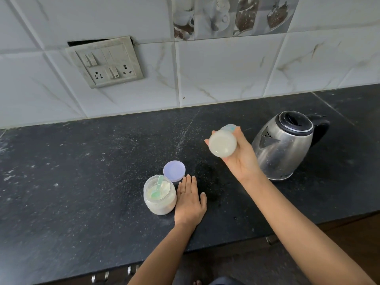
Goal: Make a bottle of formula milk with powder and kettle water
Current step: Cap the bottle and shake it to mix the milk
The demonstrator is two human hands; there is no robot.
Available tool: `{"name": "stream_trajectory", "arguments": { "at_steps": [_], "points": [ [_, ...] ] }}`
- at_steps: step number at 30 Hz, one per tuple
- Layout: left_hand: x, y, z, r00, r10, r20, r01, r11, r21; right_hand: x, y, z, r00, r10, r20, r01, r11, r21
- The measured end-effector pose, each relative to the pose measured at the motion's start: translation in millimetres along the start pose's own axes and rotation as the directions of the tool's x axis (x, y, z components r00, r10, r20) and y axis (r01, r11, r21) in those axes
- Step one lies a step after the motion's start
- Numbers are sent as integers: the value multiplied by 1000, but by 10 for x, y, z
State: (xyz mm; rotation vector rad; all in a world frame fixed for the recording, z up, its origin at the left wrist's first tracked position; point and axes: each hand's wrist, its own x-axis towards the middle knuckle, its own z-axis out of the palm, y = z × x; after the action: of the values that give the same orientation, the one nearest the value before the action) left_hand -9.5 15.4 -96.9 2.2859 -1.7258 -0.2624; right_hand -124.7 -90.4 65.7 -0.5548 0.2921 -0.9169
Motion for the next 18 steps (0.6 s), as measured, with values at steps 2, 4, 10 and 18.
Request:
{"name": "stream_trajectory", "arguments": {
  "at_steps": [2, 4, 10, 18],
  "points": [
    [2, 0, -8, 1000, -2, -4, 2, 1000, -10, -9, -18, -9, 991, 103, 88, -104, 995, 9],
    [5, 3, -15, 1000, 0, -14, 0, 1000, -18, -47, -12, 4, 981, 108, 158, -99, 993, -59],
    [-7, 8, -9, 1000, 2, -20, -3, 1000, -25, 28, -51, 43, 990, 72, 119, -77, 996, 39],
    [-4, 0, -8, 1000, 3, -25, -4, 1000, -18, -6, 69, 71, 997, -13, 81, 7, 998, 69]
  ]
}}
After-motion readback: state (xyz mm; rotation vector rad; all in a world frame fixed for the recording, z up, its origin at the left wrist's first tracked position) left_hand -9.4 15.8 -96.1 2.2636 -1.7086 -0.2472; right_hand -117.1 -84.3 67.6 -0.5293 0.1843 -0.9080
